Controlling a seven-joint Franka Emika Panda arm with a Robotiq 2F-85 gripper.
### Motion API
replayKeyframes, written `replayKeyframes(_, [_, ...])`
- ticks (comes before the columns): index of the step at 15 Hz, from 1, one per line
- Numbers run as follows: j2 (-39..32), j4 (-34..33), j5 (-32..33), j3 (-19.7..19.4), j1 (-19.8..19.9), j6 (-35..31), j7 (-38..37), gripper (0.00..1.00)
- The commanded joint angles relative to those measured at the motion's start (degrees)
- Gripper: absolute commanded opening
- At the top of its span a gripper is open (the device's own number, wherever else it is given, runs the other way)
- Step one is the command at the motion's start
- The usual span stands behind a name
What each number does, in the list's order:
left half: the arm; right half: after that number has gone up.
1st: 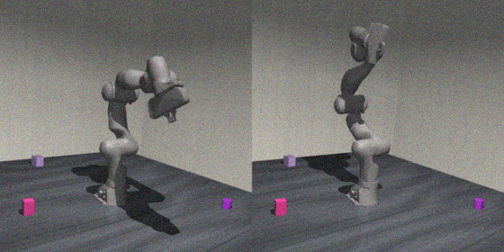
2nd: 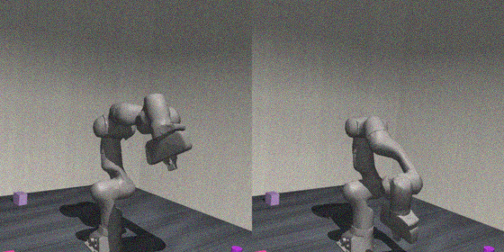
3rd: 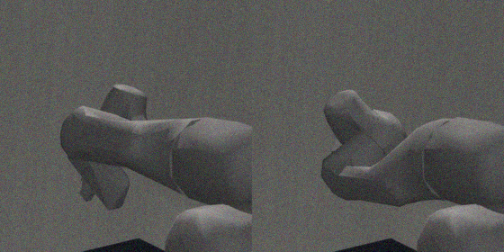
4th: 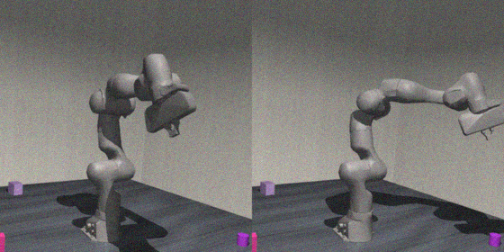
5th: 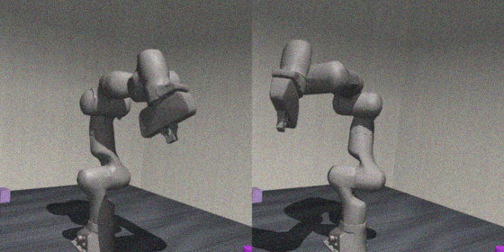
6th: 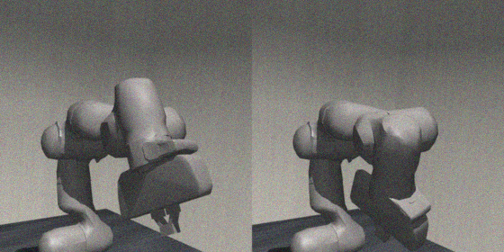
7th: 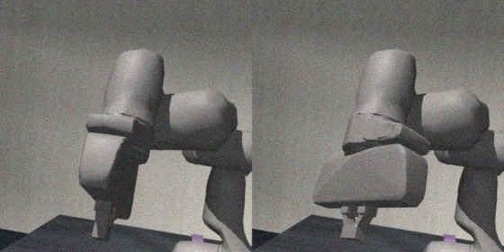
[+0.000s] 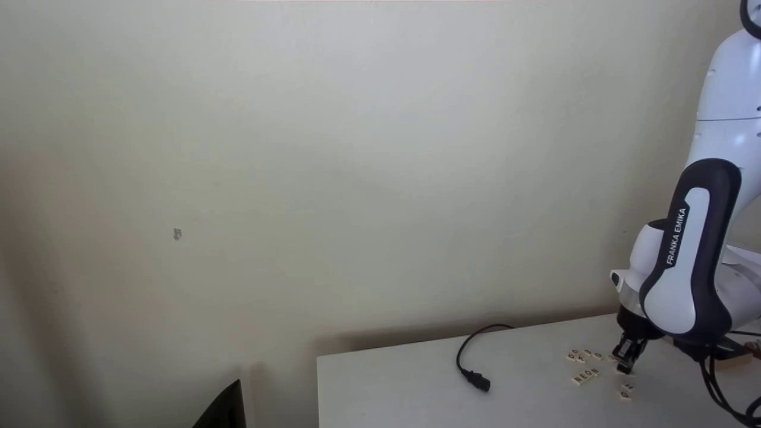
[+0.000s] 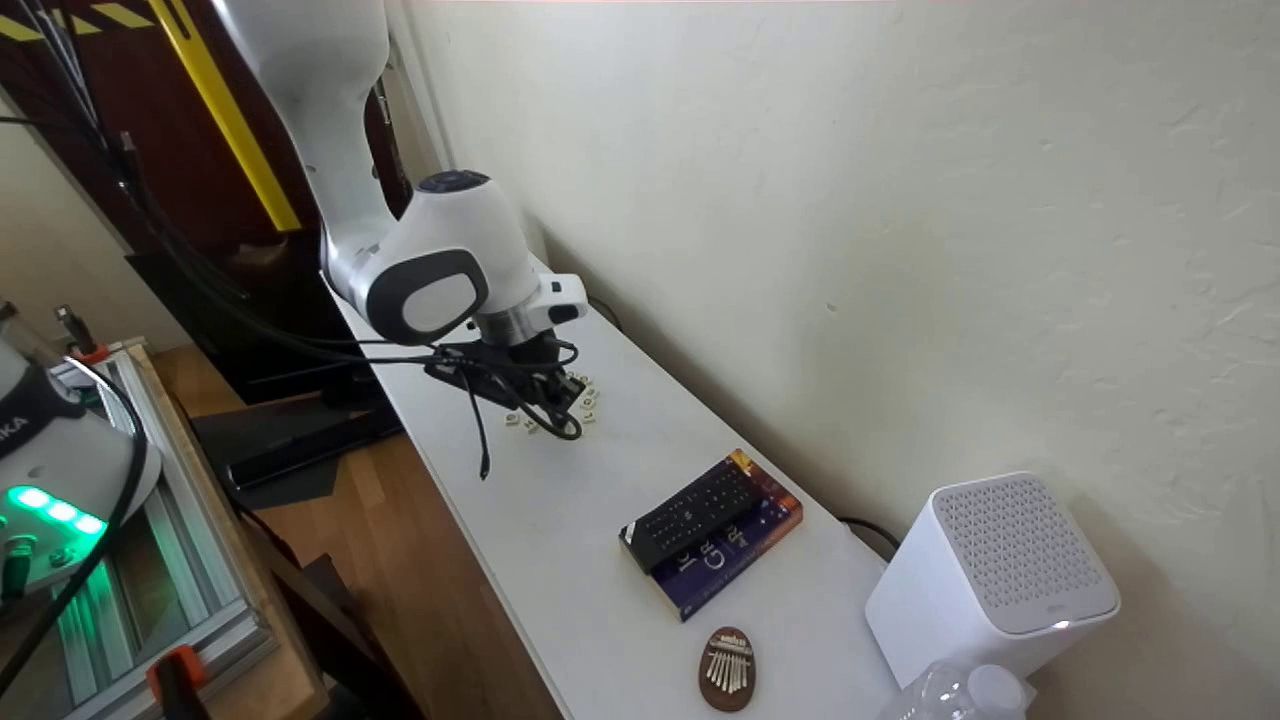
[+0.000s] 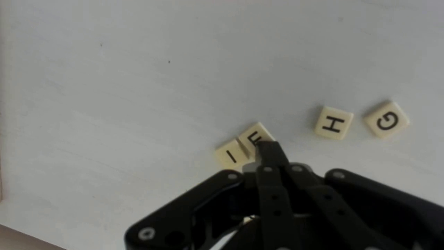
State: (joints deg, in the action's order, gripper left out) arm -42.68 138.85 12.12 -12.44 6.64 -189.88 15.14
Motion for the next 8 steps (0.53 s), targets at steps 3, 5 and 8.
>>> replayKeyframes(3, [1.31, 0.79, -0.33, 1.39, 1.73, -0.21, -0.86, 0.00])
replayKeyframes(5, [2.91, 2.26, -0.68, 0.52, 0.45, -1.27, -1.19, 0.00])
replayKeyframes(8, [4.44, 3.47, -1.07, -0.11, -0.30, -3.00, -1.56, 0.00])
